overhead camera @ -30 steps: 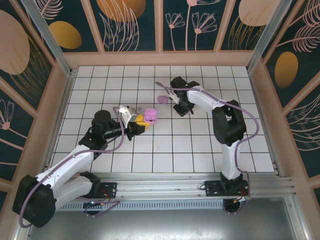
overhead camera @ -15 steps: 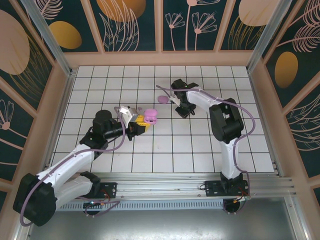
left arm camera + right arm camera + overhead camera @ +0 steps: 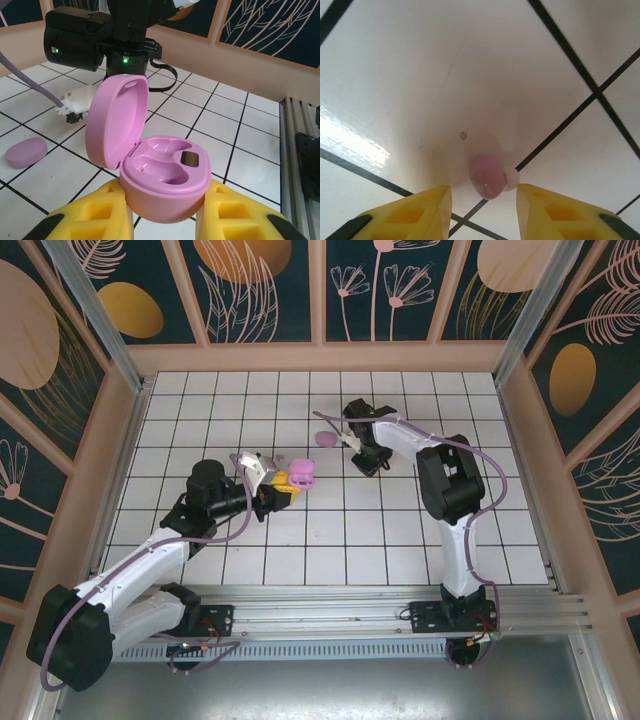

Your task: Insert the wireless bluetooth earbuds into the charging case

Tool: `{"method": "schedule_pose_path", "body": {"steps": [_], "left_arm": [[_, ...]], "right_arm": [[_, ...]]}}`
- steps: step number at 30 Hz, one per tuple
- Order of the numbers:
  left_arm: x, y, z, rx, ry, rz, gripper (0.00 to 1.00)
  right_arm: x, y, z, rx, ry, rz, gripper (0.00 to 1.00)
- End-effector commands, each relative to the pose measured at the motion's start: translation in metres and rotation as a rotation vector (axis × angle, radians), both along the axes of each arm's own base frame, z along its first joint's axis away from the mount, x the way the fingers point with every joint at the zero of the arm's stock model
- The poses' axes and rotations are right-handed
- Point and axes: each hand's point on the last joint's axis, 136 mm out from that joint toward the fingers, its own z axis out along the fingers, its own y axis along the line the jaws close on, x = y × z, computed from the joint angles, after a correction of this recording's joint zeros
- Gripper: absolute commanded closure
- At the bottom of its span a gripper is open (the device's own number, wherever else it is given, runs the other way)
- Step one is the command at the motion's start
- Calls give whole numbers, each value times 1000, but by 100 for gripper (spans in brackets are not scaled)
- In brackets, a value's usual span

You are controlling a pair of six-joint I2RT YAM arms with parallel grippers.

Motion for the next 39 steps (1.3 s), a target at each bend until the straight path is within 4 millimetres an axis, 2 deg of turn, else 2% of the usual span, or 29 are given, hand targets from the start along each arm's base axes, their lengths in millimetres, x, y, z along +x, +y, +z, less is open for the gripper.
{"method": "schedule_pose_path", "body": {"steps": [1, 9, 25, 32, 35, 39], "left_arm": [[2, -2, 10, -1, -34, -7, 94], [3, -3, 10, -1, -31, -8, 94], [3, -2, 9, 2, -33, -6, 94], [2, -2, 10, 1, -33, -8, 94], [2, -2, 11, -1, -36, -9, 94], [1, -2, 12, -3, -41, -10, 94]], "right_arm": [[10, -1, 2, -24, -26, 21, 61], [10, 1, -4, -27, -14, 30, 62], [7, 10, -16, 7, 39, 27, 71], [9, 15, -1, 71, 22, -39, 80], [10, 18, 14, 146, 15, -101, 81], [8, 32, 44, 310, -1, -165, 83]]}}
